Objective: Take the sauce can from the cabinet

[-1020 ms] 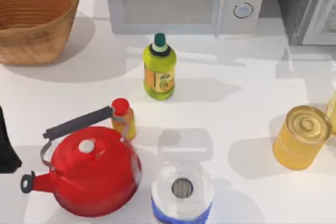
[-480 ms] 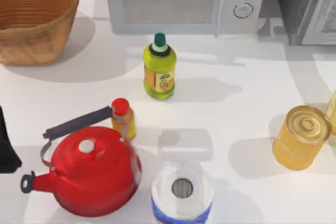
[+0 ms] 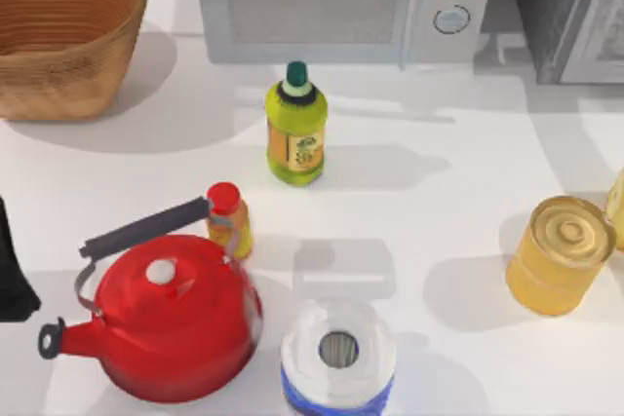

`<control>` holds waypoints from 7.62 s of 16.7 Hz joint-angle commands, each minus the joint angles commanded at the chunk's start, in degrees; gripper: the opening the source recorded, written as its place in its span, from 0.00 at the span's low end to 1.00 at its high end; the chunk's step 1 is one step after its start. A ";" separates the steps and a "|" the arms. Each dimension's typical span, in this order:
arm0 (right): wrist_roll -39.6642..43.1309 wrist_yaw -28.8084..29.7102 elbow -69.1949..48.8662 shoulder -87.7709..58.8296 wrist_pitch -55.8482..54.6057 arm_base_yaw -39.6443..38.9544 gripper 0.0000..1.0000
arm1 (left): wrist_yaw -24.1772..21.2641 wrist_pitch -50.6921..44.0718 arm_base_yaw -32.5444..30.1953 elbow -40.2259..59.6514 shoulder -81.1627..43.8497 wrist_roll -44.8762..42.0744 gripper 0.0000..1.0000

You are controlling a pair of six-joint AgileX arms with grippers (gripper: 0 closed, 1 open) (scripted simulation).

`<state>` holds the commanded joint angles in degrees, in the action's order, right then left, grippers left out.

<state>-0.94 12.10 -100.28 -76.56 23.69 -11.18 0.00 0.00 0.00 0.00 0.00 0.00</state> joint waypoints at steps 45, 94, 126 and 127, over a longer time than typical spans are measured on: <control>-0.35 6.65 -18.58 -20.48 -1.37 -5.99 0.00 | 0.00 0.00 0.00 0.00 0.00 0.00 1.00; 0.94 -12.11 100.28 76.56 -23.69 11.18 0.00 | 0.00 0.00 0.00 0.00 0.00 0.00 1.00; -0.26 -63.92 54.02 -48.96 -103.88 20.82 0.00 | 0.00 0.00 0.00 0.00 0.00 0.00 1.00; -0.26 -64.07 53.89 -49.30 -104.12 20.86 0.00 | 0.00 0.00 0.00 0.00 0.00 0.00 1.00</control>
<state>-1.20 -51.96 -46.39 -125.85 -80.42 9.68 0.00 0.00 0.00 0.00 0.00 0.00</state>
